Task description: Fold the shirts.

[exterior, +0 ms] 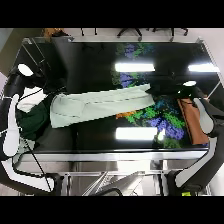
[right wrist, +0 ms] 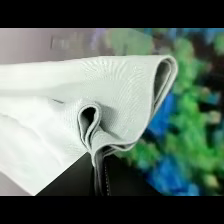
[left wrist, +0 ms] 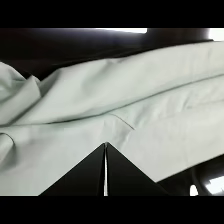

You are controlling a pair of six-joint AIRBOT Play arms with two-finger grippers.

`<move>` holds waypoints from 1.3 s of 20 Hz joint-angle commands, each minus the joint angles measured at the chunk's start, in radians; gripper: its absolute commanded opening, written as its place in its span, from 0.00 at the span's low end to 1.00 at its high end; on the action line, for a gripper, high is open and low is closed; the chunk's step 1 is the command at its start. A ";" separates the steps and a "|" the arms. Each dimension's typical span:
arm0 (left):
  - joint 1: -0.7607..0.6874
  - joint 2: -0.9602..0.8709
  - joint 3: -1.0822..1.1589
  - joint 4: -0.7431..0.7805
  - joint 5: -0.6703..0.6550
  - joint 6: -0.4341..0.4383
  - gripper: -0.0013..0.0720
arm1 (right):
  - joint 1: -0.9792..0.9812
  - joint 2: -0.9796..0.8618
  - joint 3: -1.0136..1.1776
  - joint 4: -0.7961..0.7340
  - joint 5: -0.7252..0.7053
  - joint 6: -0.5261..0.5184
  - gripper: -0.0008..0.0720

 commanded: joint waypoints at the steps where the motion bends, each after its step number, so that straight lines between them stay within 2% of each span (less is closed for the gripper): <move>1: -0.090 -0.003 -0.003 -0.054 0.019 0.013 0.04 | -0.052 0.120 0.024 -0.024 0.138 0.068 0.04; 4: -0.282 -0.058 -0.003 -0.132 0.120 0.013 0.04 | -0.084 0.244 0.024 -0.024 0.263 0.105 0.04; 8: -0.540 -0.231 0.071 -0.251 0.309 0.012 0.04 | -0.082 0.378 0.024 -0.023 0.300 0.159 0.04; 11: -0.664 -0.405 0.236 -0.259 0.366 -0.027 0.03 | -0.083 0.435 0.024 -0.023 0.337 0.203 0.04; 14: -0.723 -0.555 0.418 -0.259 0.354 -0.078 0.04 | -0.083 0.454 0.024 -0.019 0.364 0.217 0.04; 17: -0.731 -0.600 0.502 -0.262 0.334 -0.098 0.04 | -0.083 0.456 0.024 -0.020 0.368 0.225 0.04; 19: -0.702 -0.571 0.501 -0.261 0.264 -0.092 0.03 | -0.082 0.456 0.024 -0.020 0.367 0.232 0.04; 23: -0.555 -0.354 0.409 -0.259 0.021 0.048 0.03 | -0.074 0.456 0.024 0.082 0.365 0.235 0.04; 26: -0.395 -0.148 0.401 -0.259 -0.115 0.065 0.03 | 0.018 0.452 0.023 0.112 0.298 0.234 0.04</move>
